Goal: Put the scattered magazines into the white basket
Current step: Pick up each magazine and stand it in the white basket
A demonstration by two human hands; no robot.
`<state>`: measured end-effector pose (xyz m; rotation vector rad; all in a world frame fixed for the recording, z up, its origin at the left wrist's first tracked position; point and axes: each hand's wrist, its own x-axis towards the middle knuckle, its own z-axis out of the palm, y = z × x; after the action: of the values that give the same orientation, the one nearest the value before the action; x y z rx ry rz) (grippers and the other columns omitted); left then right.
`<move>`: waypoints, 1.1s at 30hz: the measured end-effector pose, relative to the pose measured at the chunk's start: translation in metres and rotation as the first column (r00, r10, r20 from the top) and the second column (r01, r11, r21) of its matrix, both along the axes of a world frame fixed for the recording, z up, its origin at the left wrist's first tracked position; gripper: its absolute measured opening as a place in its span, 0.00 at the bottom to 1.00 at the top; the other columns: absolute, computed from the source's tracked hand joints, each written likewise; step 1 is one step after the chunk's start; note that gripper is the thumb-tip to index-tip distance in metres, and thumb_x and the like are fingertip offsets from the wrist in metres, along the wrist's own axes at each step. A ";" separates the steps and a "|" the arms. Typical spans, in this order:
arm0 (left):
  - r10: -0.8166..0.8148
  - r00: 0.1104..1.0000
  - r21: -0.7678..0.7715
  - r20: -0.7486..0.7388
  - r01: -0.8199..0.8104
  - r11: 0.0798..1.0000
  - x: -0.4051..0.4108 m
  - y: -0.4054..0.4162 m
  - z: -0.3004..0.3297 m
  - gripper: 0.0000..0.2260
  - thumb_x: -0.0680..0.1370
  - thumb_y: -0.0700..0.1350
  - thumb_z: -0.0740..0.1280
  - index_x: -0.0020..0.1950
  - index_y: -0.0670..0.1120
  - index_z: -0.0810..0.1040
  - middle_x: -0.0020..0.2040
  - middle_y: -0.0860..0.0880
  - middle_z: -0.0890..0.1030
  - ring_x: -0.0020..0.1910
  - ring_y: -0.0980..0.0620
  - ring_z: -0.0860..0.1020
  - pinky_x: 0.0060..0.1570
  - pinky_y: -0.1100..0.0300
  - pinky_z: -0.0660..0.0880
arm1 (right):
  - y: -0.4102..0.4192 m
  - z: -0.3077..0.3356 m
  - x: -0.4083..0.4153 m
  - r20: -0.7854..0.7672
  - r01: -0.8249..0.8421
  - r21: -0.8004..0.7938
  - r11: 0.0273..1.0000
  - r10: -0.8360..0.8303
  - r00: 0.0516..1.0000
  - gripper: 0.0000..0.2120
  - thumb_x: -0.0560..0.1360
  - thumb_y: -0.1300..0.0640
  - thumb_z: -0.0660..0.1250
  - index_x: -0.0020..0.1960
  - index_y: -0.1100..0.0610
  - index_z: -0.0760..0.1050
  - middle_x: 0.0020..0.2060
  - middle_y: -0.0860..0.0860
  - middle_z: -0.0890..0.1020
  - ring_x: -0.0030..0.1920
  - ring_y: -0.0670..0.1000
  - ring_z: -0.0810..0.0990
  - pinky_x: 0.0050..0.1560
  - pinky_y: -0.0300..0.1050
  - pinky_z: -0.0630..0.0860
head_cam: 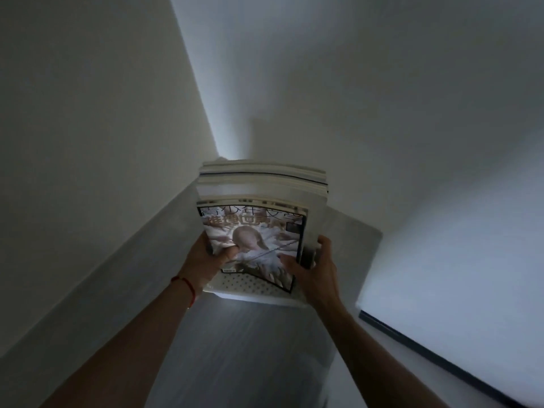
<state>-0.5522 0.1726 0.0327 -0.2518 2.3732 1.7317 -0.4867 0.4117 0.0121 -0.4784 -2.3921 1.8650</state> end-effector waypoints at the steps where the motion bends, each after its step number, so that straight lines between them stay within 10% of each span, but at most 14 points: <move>1: -0.033 0.999 -0.031 0.003 0.033 0.999 -0.003 0.009 0.000 0.25 0.65 0.55 0.80 0.57 0.51 0.77 0.54 0.52 0.80 0.55 0.53 0.78 0.57 0.52 0.75 | 0.008 -0.001 0.006 -0.005 0.031 -0.004 1.000 -0.031 1.000 0.34 0.68 0.41 0.77 0.65 0.40 0.62 0.61 0.48 0.80 0.57 0.49 0.82 0.55 0.57 0.83; 8: -0.171 0.984 -0.043 0.041 0.173 0.984 -0.020 0.070 -0.006 0.19 0.71 0.45 0.78 0.60 0.48 0.78 0.68 0.43 0.75 0.70 0.42 0.70 0.68 0.41 0.71 | 0.048 -0.010 0.034 -0.014 0.240 -0.011 0.971 -0.240 0.971 0.34 0.65 0.39 0.78 0.65 0.40 0.64 0.58 0.45 0.81 0.55 0.47 0.82 0.51 0.55 0.84; 18: -0.280 0.960 0.015 0.005 0.280 0.960 -0.066 0.139 -0.008 0.16 0.72 0.42 0.76 0.58 0.52 0.79 0.64 0.43 0.80 0.67 0.40 0.75 0.65 0.39 0.74 | 0.110 -0.017 0.006 -0.019 0.365 0.019 0.931 -0.365 0.931 0.36 0.62 0.35 0.79 0.63 0.38 0.65 0.56 0.45 0.82 0.54 0.45 0.82 0.50 0.43 0.82; 28: -0.278 0.961 -0.049 -0.003 0.277 0.960 -0.106 0.161 -0.012 0.15 0.70 0.43 0.78 0.43 0.64 0.82 0.48 0.48 0.85 0.49 0.44 0.83 0.36 0.61 0.77 | 0.124 -0.014 -0.023 -0.043 0.375 -0.002 0.927 -0.375 0.926 0.40 0.65 0.38 0.78 0.70 0.41 0.60 0.61 0.48 0.79 0.58 0.49 0.80 0.55 0.49 0.82; 33: -0.317 0.948 -0.057 0.039 0.319 0.946 -0.107 0.151 -0.012 0.29 0.65 0.52 0.81 0.64 0.57 0.76 0.62 0.44 0.81 0.61 0.44 0.79 0.58 0.45 0.78 | 0.125 -0.020 0.007 -0.047 0.251 -0.157 0.955 -0.261 0.964 0.39 0.73 0.40 0.69 0.75 0.41 0.50 0.61 0.39 0.77 0.55 0.36 0.80 0.53 0.33 0.78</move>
<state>-0.6590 0.3239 0.0204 0.0941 2.2964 1.4960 -0.4797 0.5370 -0.0084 -0.6894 -2.0425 1.9163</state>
